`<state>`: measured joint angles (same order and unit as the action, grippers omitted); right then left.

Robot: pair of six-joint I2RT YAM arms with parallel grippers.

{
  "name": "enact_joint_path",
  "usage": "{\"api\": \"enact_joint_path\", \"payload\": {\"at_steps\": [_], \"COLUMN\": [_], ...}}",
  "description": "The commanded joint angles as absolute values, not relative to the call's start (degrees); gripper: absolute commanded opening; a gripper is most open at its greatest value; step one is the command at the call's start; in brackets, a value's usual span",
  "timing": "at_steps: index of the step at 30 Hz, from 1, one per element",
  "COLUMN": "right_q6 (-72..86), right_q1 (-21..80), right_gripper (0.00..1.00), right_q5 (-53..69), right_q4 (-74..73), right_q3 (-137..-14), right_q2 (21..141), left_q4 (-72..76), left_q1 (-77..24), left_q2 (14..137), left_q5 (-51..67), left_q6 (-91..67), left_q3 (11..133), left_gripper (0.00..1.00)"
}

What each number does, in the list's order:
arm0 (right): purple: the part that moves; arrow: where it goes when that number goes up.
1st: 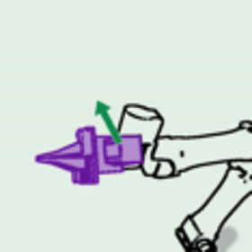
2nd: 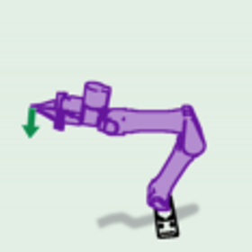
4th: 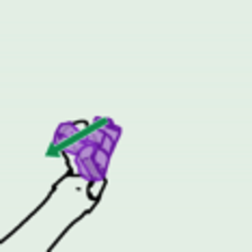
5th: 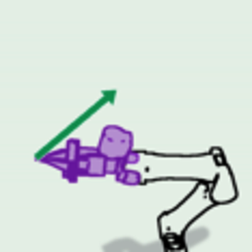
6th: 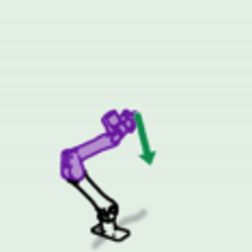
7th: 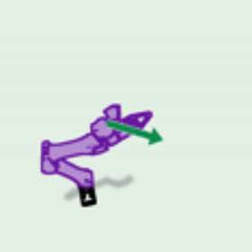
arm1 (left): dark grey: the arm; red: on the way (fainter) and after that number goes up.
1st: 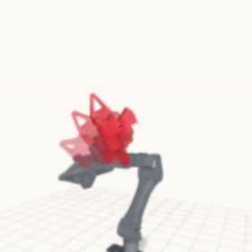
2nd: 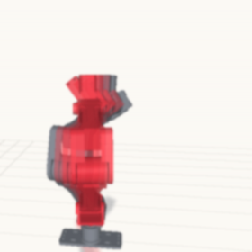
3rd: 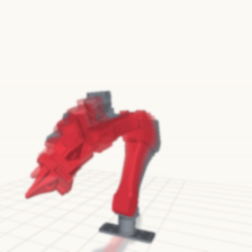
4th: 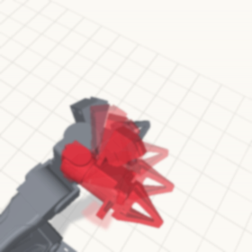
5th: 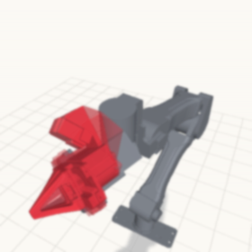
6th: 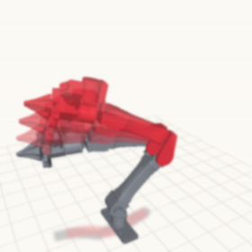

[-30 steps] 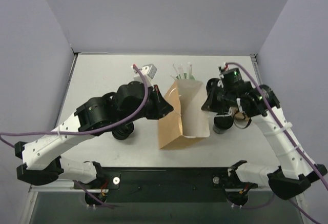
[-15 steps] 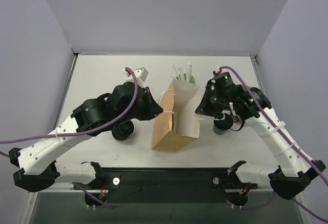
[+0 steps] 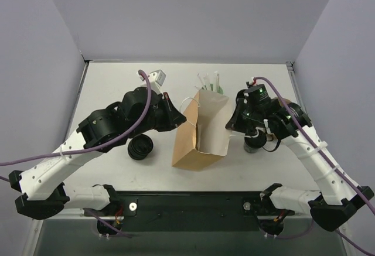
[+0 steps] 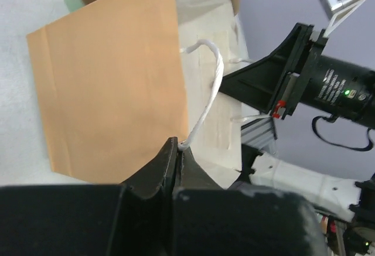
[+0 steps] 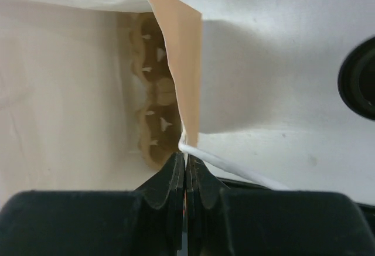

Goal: Pack the takeout coffee

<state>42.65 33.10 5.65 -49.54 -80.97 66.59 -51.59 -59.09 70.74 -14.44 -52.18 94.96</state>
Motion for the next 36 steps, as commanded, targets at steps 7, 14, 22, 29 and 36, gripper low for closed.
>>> {"api": "enact_joint_path", "payload": {"at_steps": [7, 14, 22, 29, 36], "right_q6": [43.94, 47.02, 44.39, 37.28, 29.63], "right_q1": [32.26, 33.48, 32.69, 38.04, 41.22], "right_gripper": [0.00, 0.00, 0.00, 0.00, 0.00], "right_q5": [8.26, 6.68, 6.42, 2.90, 0.18], "right_q4": [-51.76, -52.65, -52.29, -40.46, -27.60], "right_q3": [-86.96, -82.84, -85.23, -79.31, -65.04], "right_q2": [68.55, 68.04, 70.13, 63.31, 53.71], "left_q4": [-55.53, -53.63, -53.51, -37.74, -24.43], "left_q1": [-58.36, -59.94, -57.83, -61.61, -62.40], "left_q2": [75.82, 75.07, 75.13, 66.91, 56.43], "left_q5": [-13.45, -13.45, -11.24, -8.71, -2.99], "left_q6": [-49.31, -49.92, -47.73, -35.61, -37.00], "left_q3": [106.02, 99.00, 99.99, 90.14, 66.89], "left_gripper": [0.00, 0.00, 0.00, 0.00, 0.00]}}
